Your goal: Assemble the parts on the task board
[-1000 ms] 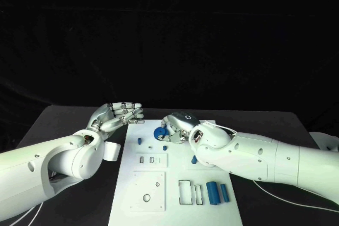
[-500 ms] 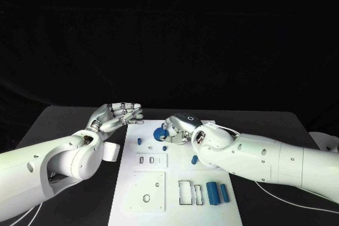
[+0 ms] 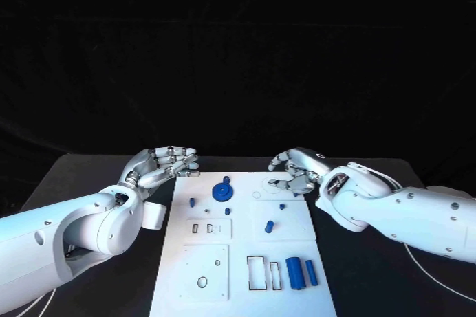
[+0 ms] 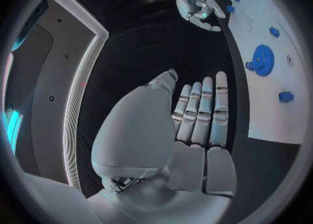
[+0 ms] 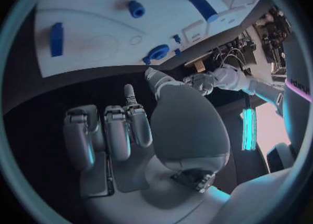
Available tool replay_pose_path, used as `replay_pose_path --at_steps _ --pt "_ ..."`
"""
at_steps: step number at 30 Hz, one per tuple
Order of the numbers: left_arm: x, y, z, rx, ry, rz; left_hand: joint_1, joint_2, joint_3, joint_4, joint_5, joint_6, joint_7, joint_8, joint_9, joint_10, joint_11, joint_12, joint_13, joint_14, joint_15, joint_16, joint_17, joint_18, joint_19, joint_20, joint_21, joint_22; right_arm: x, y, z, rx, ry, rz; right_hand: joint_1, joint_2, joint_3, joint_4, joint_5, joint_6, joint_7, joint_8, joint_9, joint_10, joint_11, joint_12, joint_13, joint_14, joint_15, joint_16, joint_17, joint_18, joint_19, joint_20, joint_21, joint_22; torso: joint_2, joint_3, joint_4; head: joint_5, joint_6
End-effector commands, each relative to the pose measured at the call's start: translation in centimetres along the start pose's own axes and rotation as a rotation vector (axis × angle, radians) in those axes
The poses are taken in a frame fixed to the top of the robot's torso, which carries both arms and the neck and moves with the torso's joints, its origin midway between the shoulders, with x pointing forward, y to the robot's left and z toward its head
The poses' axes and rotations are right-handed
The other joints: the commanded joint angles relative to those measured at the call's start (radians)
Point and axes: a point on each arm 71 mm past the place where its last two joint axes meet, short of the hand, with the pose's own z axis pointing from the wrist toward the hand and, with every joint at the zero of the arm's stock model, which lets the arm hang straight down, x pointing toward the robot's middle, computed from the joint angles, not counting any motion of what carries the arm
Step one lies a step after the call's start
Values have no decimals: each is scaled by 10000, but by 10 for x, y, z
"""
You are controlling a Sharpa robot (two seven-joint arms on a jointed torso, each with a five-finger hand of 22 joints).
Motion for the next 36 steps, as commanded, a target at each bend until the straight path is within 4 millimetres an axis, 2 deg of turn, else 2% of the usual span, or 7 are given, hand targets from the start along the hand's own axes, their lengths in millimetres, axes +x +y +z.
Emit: replay_pose_path --at_steps 1,7,8,17,20,26,36 --pt "3 -1 1 75 215 -121 118 -18 50 16 -22 -40 20 -41 0 -2 27 -45 -14 -92 9 -46 16 93 0 -7 53 17 -5 -13 -13 -140 776 1678 272 -58 61 -190 -37 86 -13 -57 -14 134 -66 -32 1548 973 -66 33 2254 -119 949 -68 -15 2560 -74 31 -103 -20 4" --pt "4 0 3 68 259 -135 128 -21 59 6 -21 -34 12 -38 2 5 24 -41 -12 -92 8 -47 20 93 -4 -7 57 18 -20 -49 -34 361 725 1664 579 -197 251 -473 172 144 -148 -125 -40 141 -194 -34 1553 989 -196 53 2326 -127 968 -182 5 2583 -121 90 -153 -69 -6" --pt "5 0 3 68 264 -137 128 -21 59 6 -21 -34 12 -38 2 5 24 -41 -12 -92 8 -47 20 93 -4 -7 57 18 -21 -54 -36 438 709 1638 689 -245 347 -577 390 115 -105 -179 -61 161 -177 -12 1576 1002 -176 69 2382 -144 1011 -191 55 2635 -122 99 -156 -72 -6" --pt "5 1 4 65 284 -142 137 -20 71 -3 -20 -25 5 -35 4 14 21 -37 -10 -91 7 -49 25 93 -8 -7 63 21 -16 -79 -47 969 903 1489 744 -333 472 -705 503 -90 23 -362 -124 114 -71 -67 1529 1006 -73 74 2399 -144 1011 -130 55 2635 -118 163 -141 -44 -40" --pt "5 1 5 64 281 -140 137 -20 71 -3 -20 -25 5 -35 4 14 21 -37 -10 -91 7 -49 25 93 -8 -7 63 21 -11 -80 -46 1036 953 1462 761 -332 507 -733 529 -105 39 -383 -130 111 -57 -70 1527 1005 -57 73 2394 -144 1011 -114 55 2635 -112 127 -156 -25 -58" --pt "5 1 5 67 292 -145 137 -20 71 -3 -20 -25 5 -35 4 14 21 -37 -10 -91 7 -49 25 93 -8 -7 63 21 0 -81 -41 1133 1027 1400 760 -333 513 -736 533 -111 43 -389 -132 115 -54 -65 1532 1006 -54 74 2400 -144 1011 -111 55 2635 -109 98 -136 -36 -102" --pt "5 1 5 69 281 -139 137 -20 71 -3 -20 -25 5 -35 4 14 21 -37 -10 -91 7 -49 25 93 -8 -7 63 21 15 -80 -34 1295 1039 1391 726 -274 582 -730 525 -81 69 -397 -131 139 -28 -36 1559 1011 -29 80 2419 -144 1011 -86 55 2635 -111 95 -130 -22 -143"
